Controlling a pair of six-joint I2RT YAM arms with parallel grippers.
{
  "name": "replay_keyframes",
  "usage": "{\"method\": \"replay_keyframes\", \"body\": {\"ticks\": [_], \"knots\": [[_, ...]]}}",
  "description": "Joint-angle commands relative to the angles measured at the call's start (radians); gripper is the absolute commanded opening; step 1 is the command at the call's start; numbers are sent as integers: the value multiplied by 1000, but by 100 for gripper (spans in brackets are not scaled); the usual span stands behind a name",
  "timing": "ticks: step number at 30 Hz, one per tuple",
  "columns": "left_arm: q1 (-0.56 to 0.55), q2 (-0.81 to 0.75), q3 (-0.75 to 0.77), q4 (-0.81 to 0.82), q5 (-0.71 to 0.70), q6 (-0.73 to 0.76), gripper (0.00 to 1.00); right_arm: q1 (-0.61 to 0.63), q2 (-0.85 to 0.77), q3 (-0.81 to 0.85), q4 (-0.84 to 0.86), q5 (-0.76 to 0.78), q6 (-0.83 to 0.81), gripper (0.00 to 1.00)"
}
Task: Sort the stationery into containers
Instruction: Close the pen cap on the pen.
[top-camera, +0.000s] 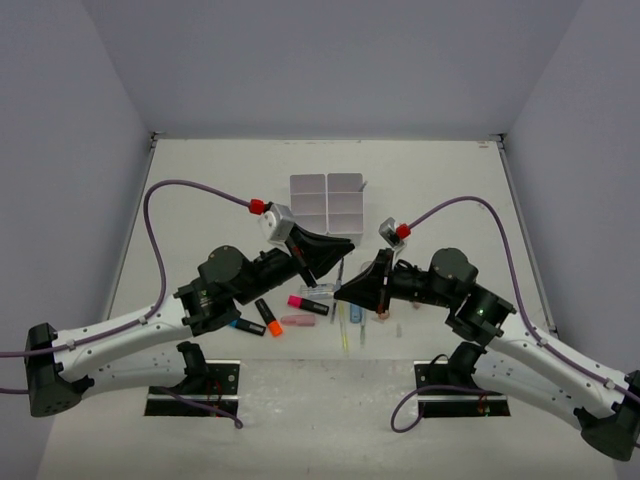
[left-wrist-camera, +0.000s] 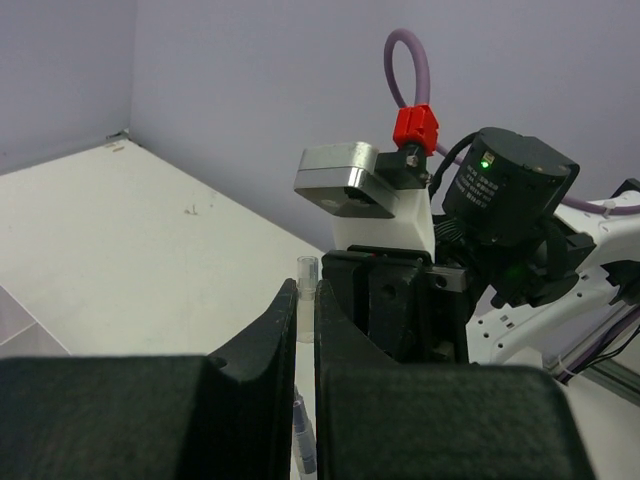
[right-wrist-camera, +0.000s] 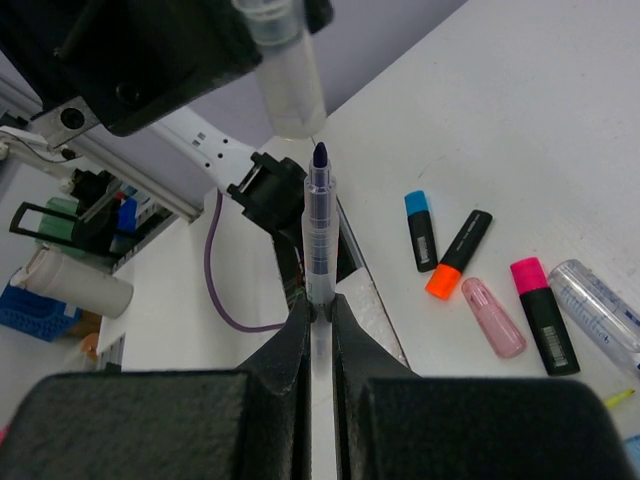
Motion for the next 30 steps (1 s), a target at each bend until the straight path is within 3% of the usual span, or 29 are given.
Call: {"method": "replay_keyframes", "body": {"ticks": [1,30], "knots": [[2,6,7,48,7,43,0,8,-14,51,-4,48,-27,0],[2,17,-20,56,-7,31,0,7,-45,77,-98,111,-34,0]]}}
